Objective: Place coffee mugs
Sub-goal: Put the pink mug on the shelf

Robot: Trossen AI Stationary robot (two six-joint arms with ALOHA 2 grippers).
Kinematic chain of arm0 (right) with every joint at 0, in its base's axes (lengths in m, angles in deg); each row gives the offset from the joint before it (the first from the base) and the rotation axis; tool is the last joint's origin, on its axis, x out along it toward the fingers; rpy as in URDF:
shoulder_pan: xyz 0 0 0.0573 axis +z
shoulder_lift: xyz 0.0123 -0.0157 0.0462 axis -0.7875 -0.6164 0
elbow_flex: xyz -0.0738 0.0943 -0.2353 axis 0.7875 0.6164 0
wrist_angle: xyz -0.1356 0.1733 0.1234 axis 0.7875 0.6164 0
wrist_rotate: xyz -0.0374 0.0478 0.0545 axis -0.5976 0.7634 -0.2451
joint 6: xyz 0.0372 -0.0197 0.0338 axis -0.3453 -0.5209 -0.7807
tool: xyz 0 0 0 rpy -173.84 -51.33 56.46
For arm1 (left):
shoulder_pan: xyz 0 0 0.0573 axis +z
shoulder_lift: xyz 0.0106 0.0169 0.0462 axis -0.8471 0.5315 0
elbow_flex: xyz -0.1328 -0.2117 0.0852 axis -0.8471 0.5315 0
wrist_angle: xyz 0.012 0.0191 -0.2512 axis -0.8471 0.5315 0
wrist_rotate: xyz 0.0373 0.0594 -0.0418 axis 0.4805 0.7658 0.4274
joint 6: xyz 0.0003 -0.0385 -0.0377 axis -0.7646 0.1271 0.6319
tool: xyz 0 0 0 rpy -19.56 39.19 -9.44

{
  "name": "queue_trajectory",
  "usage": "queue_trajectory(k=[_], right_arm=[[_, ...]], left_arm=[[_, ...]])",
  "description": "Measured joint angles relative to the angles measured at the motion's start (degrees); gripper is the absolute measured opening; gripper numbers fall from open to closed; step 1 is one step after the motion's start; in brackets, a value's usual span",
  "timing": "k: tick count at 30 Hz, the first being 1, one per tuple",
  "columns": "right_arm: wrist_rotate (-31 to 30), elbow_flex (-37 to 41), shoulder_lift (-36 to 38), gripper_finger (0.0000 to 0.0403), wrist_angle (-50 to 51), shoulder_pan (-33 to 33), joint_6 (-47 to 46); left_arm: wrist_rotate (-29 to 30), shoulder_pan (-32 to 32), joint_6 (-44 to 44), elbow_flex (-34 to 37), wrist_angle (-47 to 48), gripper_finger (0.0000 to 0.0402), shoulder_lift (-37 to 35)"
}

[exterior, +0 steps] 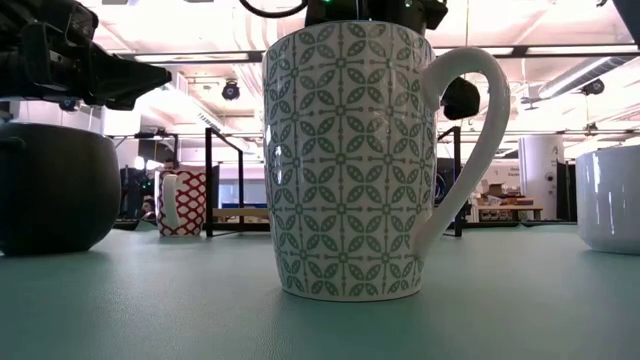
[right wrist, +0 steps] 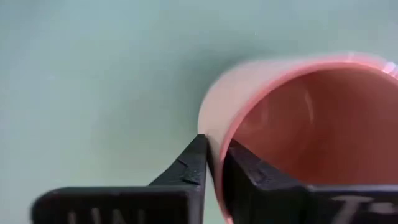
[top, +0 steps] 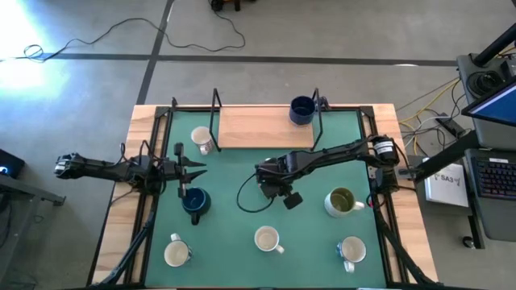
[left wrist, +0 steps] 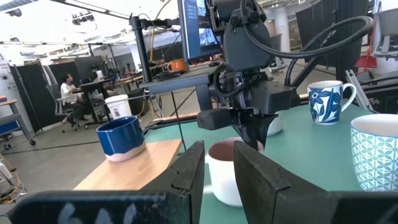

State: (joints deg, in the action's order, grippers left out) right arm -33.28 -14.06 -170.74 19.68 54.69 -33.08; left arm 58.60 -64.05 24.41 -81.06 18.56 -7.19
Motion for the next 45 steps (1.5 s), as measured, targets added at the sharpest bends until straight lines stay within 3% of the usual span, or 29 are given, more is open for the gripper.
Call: queue_trajectory(k=[8,20,33,45], right_arm=[[0.29,-3.82,0.07,0.0015,5.05,-0.35,-7.01],[-0.21,-13.49,0.44,0.0014,13.35,-8.51,-35.52],[-1.78,-13.73,0.44,0.0013,16.13,-20.41,-44.66],[-3.61,-13.35,0.44,0.0013,19.36,-24.73,-46.75]], left_arm=[[0.00,0.00,0.00,0.01,0.00,0.0068,0.01],[0.01,-0.02,-0.01,-0.01,0.00,0.0068,0.02],[0.00,-0.02,0.01,0.00,0.00,0.0068,0.02],[0.00,-0.02,0.00,0.01,0.00,0.0068,0.02]])
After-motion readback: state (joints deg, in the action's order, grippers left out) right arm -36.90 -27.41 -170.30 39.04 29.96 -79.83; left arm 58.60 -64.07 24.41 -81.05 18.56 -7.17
